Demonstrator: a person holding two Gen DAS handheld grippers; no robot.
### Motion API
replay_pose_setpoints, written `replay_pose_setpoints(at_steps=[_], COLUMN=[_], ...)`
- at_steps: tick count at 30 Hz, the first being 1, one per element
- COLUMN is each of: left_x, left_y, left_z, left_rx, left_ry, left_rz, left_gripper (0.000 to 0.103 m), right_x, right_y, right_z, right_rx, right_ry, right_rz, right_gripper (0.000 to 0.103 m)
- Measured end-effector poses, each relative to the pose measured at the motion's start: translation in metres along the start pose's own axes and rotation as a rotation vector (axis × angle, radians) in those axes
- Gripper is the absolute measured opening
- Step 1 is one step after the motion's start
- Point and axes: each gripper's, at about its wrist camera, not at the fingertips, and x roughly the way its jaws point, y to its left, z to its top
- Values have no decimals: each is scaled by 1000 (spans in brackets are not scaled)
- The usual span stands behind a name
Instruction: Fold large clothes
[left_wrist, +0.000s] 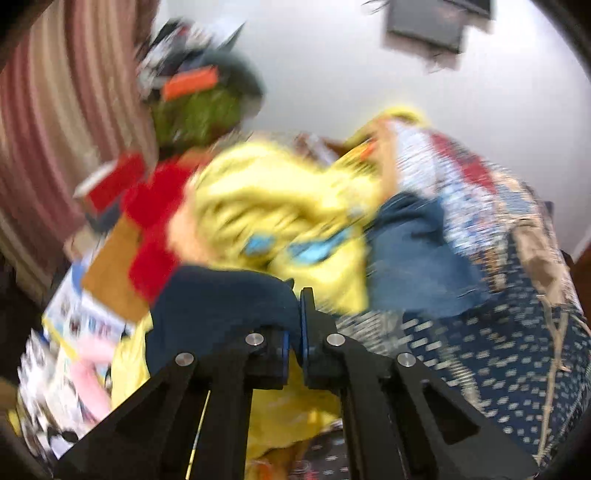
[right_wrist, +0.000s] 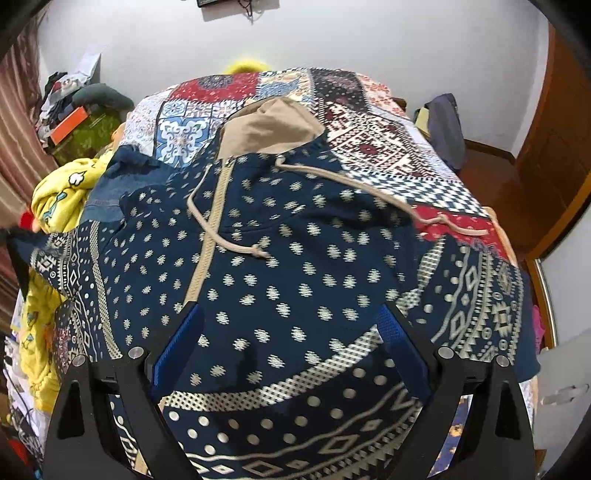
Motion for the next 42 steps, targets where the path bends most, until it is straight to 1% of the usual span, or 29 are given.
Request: replay_pose_setpoints(at_steps=[3,4,6,7,9,10,12,14,17,21,22,24,26,29,30,31,32,33,36,39,41,42], left_x=[-30,-41,-56,-64,-73,-78,-85,-84,-76,-52,-46,-35,-26,-16,-15,-17,-19,-23,-34,-51,-60,-62], left_y=[-43,-63,-91,-112,-140,-160,-192,-230,-277,-318,-328,-341,-348,-348,-347,-344,-342,-338,-325,-298,-276,-264], left_z=[17,20,20,19,15,11,-2,-21,-54,-96,-112,-132,-149,-166,-170,-173,-174,-175,-179,-175,-169,-164], left_rx=[74,102,139,168,205,235,283,350,451,528,550,585,609,600,594,586,585,586,589,553,513,491], left_ry=[-76,-100,-122,-130,-130,-125,-114,-78,-19,86,116,165,201,257,264,257,259,270,260,233,216,207], left_rz=[-71,-108,-169,-208,-264,-302,-349,-396,-420,-439,-439,-431,-416,-407,-408,-409,-414,-423,-424,-438,-448,-446], left_gripper=[3,3,2,2,2,2,2,2,2,2,2,2,2,3,6,8,12,23,41,46,48,50], right_x=[-7,-10,-15,-17,-21,-23,-27,-30,-34,-36,-36,-36,-36,-36,-36,-36,-37,-37,-40,-46,-49,-50], right_y=[-6,-7,-9,-10,-11,-12,-14,-17,-22,-30,-33,-38,-42,-46,-46,-46,-45,-44,-36,-21,-8,0], right_z=[-1,-2,-3,-4,-5,-6,-8,-10,-14,-18,-19,-22,-25,-27,-28,-28,-28,-28,-25,-21,-17,-14], right_rx=[-23,-35,-66,-85,-115,-130,-149,-163,-164,-149,-142,-130,-121,-119,-121,-125,-130,-136,-159,-193,-221,-238], right_ry=[-14,-20,-34,-41,-50,-57,-65,-74,-77,-68,-63,-57,-50,-41,-39,-37,-36,-36,-40,-57,-70,-78], right_rz=[-28,-44,-72,-85,-103,-111,-119,-115,-101,-94,-90,-84,-81,-88,-92,-98,-101,-103,-106,-100,-90,-83], right_gripper=[93,93,93,93,93,93,93,93,93,93,93,93,93,93,93,93,93,93,93,93,93,93])
